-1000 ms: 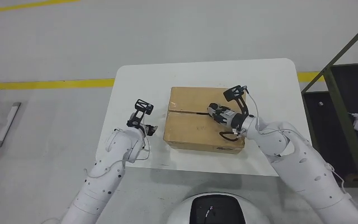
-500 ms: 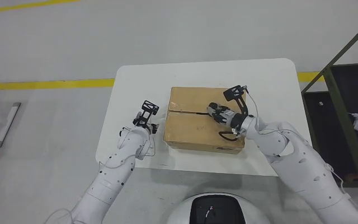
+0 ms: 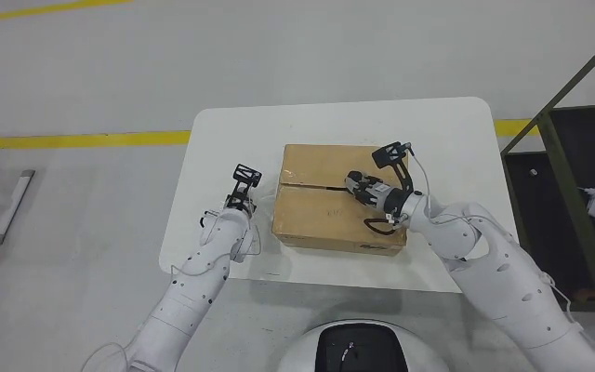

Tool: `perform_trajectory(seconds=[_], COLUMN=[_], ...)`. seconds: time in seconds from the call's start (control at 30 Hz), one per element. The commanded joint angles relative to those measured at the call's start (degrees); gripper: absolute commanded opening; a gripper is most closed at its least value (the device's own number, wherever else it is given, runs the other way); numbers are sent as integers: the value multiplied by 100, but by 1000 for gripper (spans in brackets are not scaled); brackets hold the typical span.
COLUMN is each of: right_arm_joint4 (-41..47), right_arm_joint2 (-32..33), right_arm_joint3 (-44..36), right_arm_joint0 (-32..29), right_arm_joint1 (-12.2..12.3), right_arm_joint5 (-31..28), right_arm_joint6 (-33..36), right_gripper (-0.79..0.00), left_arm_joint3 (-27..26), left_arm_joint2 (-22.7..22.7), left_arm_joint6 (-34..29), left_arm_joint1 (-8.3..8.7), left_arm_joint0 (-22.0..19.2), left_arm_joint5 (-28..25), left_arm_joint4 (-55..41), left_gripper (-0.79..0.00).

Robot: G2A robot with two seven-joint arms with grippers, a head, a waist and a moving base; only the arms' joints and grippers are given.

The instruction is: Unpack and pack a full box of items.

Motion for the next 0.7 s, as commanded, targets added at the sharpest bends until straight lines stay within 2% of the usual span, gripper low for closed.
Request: perform_trajectory(seconds=[0.0, 0.23, 0.4, 0.67], right_arm_joint4=[3, -12, 7, -6], right_arm_joint2=[2, 23, 41, 24], right_arm_joint3=[-3, -4, -6, 9], right_arm_joint0=[-2, -8, -14, -35], right_arm_joint1=[-2, -4, -6, -10], right_arm_joint5=[8, -9, -15, -53], right_arm_joint6=[0, 2, 23, 67], right_gripper=[-785, -785, -785, -785], left_arm_joint3=[-16, -370, -969, -1941], left_arm_joint2=[-65, -368, -749, -1181], left_arm_joint6=[3, -180, -533, -871], left_arm_joint1=[-10, 24, 116, 192], left_arm_joint0=[23, 139, 339, 581], left_arm_joint5=[61, 307, 460, 387], left_arm_joint4=[55, 423, 890, 1495], left_gripper=[-785, -785, -785, -785])
